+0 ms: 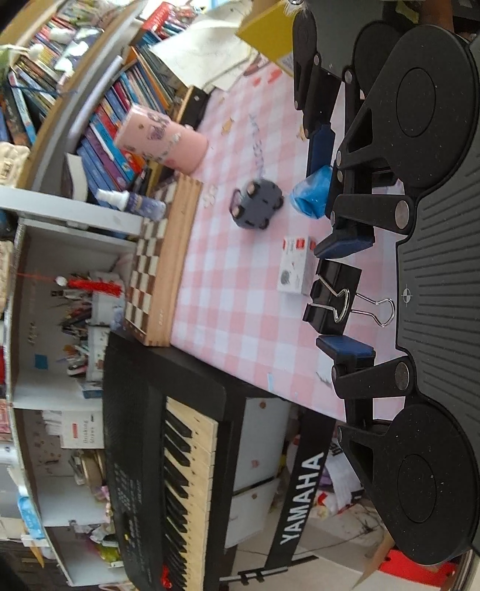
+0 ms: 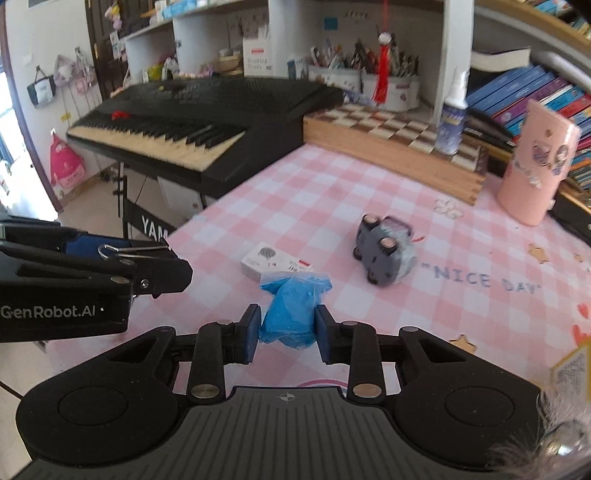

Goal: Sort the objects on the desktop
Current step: 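Close the left tool on the binder clip while the right tool grasps the blue cloth, then carry the clip in the left tool and cloth in the right tool over the yellow box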

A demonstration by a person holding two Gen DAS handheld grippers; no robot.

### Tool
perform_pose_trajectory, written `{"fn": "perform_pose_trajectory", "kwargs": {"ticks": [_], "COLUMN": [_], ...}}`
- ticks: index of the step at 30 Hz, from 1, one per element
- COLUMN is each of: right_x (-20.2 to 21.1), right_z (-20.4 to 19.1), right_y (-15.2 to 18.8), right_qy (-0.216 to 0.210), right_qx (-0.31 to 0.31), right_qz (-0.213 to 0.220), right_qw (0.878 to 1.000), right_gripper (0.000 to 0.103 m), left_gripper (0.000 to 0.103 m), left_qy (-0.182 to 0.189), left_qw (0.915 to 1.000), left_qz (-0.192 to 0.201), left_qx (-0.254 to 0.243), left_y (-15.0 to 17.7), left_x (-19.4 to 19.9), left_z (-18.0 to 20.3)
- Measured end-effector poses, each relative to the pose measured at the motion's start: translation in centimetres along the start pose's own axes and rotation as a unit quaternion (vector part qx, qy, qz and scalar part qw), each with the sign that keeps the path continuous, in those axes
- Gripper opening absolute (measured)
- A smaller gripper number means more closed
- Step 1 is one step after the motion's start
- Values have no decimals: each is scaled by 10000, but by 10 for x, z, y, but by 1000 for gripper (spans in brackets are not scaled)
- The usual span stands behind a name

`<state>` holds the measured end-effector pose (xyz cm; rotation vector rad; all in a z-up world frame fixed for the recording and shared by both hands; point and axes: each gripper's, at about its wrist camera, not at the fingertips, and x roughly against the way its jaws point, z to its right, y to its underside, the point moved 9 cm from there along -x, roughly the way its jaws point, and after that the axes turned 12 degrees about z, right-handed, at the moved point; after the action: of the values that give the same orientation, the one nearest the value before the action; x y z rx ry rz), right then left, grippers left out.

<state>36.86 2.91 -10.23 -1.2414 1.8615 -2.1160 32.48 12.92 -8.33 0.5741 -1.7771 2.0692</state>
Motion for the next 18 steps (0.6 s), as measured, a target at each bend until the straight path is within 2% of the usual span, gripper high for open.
{"fn": "perform_pose_trajectory", "kwargs": {"ticks": [9, 18], "right_x": [66, 115], "right_z": [-3, -30], "right_y": [-11, 5], "right_qy": [323, 643], "right_qx": [-183, -277], "right_qz": [369, 517], "right_qw": [9986, 9962], "right_gripper": [29, 29], "left_gripper": [43, 43], "left_qy": [363, 656], "left_qw": [9988, 9967], "left_qz": [335, 482], "left_qx": [17, -32], "left_y": [-1, 19], "left_x": [48, 101], "left_z": [13, 17]}}
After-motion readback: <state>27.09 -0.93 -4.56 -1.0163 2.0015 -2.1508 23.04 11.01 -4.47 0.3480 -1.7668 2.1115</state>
